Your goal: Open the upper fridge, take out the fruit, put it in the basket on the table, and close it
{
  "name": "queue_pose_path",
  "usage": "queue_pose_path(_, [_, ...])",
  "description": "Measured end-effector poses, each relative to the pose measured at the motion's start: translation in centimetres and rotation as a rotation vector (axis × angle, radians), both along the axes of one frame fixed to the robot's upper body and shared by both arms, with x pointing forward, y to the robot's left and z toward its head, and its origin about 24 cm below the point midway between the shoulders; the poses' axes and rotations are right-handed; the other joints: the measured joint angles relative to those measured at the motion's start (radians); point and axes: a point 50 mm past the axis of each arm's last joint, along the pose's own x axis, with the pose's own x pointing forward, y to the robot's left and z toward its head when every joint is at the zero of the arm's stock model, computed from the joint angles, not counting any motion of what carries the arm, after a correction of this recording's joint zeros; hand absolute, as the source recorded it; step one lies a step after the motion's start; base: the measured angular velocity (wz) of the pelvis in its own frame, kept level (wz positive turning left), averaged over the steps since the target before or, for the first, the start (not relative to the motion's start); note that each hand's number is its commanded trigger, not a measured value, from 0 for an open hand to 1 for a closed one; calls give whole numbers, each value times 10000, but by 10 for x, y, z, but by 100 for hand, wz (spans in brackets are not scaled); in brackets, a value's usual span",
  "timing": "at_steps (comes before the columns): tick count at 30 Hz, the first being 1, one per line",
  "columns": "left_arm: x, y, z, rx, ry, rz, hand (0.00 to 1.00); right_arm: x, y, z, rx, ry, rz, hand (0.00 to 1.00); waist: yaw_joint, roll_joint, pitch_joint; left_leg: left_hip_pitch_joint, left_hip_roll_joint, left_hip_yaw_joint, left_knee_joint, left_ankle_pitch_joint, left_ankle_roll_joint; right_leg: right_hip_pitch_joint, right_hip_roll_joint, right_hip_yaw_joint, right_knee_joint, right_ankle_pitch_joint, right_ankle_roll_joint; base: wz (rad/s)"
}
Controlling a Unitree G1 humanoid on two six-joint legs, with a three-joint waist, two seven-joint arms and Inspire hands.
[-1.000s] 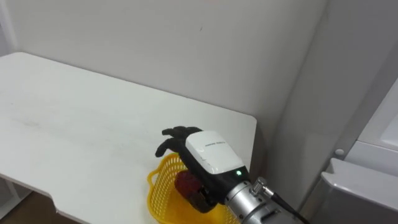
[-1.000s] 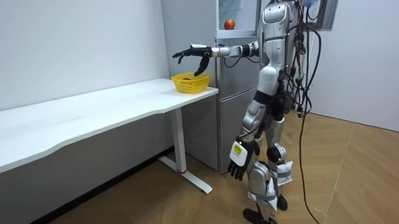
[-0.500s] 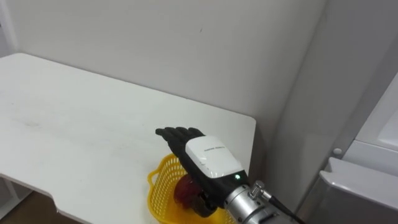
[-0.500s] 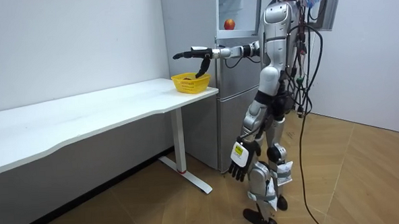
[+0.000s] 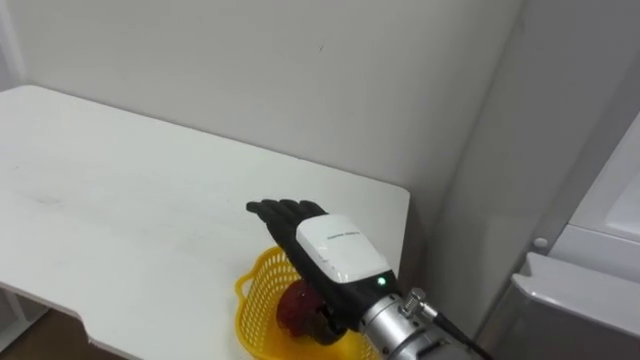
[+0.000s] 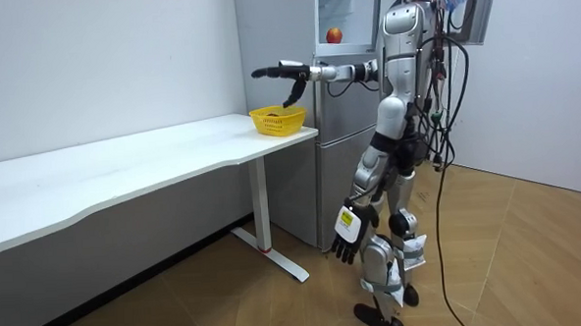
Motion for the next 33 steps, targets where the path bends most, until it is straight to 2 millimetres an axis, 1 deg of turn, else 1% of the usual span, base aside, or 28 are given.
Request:
queue_pose_path(1, [0,-2,0,-45,4,-8,0,0,-2,6,313,-266,-23,0,-10,20,4,27,2,33,0,0,0,1,1,39,-1,0,0,-4])
queue_pose_path(2, [0,-2,-1,-66,9,-5,0,0,-3,9,448,-363,-24,0,-10,35,4,37,2,60,0,0,0,1,1,65,-2,0,0,-11])
queue_pose_path(4, [-2,-5,-2,-130,50,10,0,-3,-2,15,884,-571,135,0,-59,148,6,42,3,190,-5,0,0,-2,1,191,-4,1,-1,-14])
queue_pose_path(5, [-2,-5,-2,-127,73,13,0,-3,-1,16,975,-597,196,0,-114,182,3,45,3,203,-7,-1,0,-1,0,203,-3,1,-1,-6])
queue_pose_path(7, [-3,-6,-3,-120,91,46,0,-7,0,23,1387,-683,472,0,-304,337,3,40,5,219,-19,-1,2,-13,3,227,-2,3,-5,0])
queue_pose_path(8, [-4,-7,-3,-136,114,54,0,-8,0,26,1509,-725,550,0,-355,381,-10,39,6,228,-22,-2,3,-18,4,234,-1,4,-7,0])
queue_pose_path(9, [-5,-9,-4,-200,158,68,0,-12,2,32,1712,-883,721,0,-451,451,-54,45,6,229,-29,-2,3,-17,7,254,4,5,-8,0])
queue_pose_path(10, [-5,-12,-5,-281,168,73,0,-15,3,38,1920,-1052,881,0,-555,577,-76,47,8,235,-35,-2,3,-19,13,278,-2,5,-8,0])
queue_pose_path(11, [-5,-13,-5,-324,168,72,0,-16,4,41,2012,-1148,949,0,-605,613,-117,49,10,235,-40,-1,3,-18,14,279,-3,5,-8,0])
queue_pose_path(12, [-4,-15,-6,-390,176,67,0,-20,5,46,2177,-1331,1103,0,-722,700,-175,79,12,235,-49,-1,3,-9,15,291,-3,5,-8,-3])
queue_pose_path(14, [-4,-15,-6,-406,163,76,0,-25,5,56,2508,-1626,1355,0,-786,844,-216,240,9,295,-127,32,5,24,21,408,-1,5,-8,-11])
queue_pose_path(15, [-3,-15,-5,-406,145,76,0,-26,5,58,2601,-1663,1389,0,-797,858,-221,274,9,304,-152,42,4,24,21,449,0,5,-8,-16])
queue_pose_path(16, [-2,-15,-5,-408,107,61,0,-27,4,61,2693,-1762,1394,0,-848,864,-217,361,6,370,-257,79,4,34,27,554,1,5,-8,-12])
queue_pose_path(17, [-1,-15,-5,-416,92,54,0,-27,4,62,2721,-1807,1396,0,-867,860,-218,388,5,396,-291,90,4,35,27,569,4,5,-8,-10])
queue_pose_path(18, [-1,-16,-5,-454,70,32,0,-28,3,63,2756,-1868,1417,0,-957,844,-223,413,4,438,-331,98,5,36,26,582,7,5,-8,-9])
queue_pose_path(20, [-1,-16,-5,-512,35,-2,0,-28,3,64,2792,-1877,1441,0,-999,808,-205,474,6,514,-358,103,5,32,32,704,7,5,-8,-13])
queue_pose_path(22, [0,-16,-5,-542,-23,48,0,-29,3,65,3008,-1778,1519,0,-1025,775,-164,518,11,613,-368,103,5,33,39,821,8,9,-14,-12])
queue_pose_path(24, [-2,-16,-6,-565,2,243,0,-31,2,69,3529,-1600,1744,0,-1070,757,-158,557,13,734,-381,103,5,33,37,891,11,10,-16,-11])
queue_pose_path(26, [-6,-16,-7,-570,149,451,0,-36,0,77,4216,-1599,2005,0,-1148,787,-139,568,10,756,-381,102,6,32,37,924,12,11,-18,-4])
queue_pose_path(28, [-14,-15,-8,-479,284,517,0,-44,-5,95,5267,-2034,2309,0,-1421,786,-134,544,9,748,-387,101,7,34,36,887,5,12,-18,6])
queue_pose_path(31, [-18,-16,-9,-475,377,550,0,-52,-16,112,6164,-2762,2475,0,-1692,836,-106,569,19,752,-438,99,7,77,56,896,6,13,-19,0])
queue_pose_path(33, [-18,-16,-9,-473,351,543,0,-55,-21,117,6462,-3111,2493,0,-1881,886,-78,598,32,766,-458,98,5,91,73,921,6,15,-24,0])
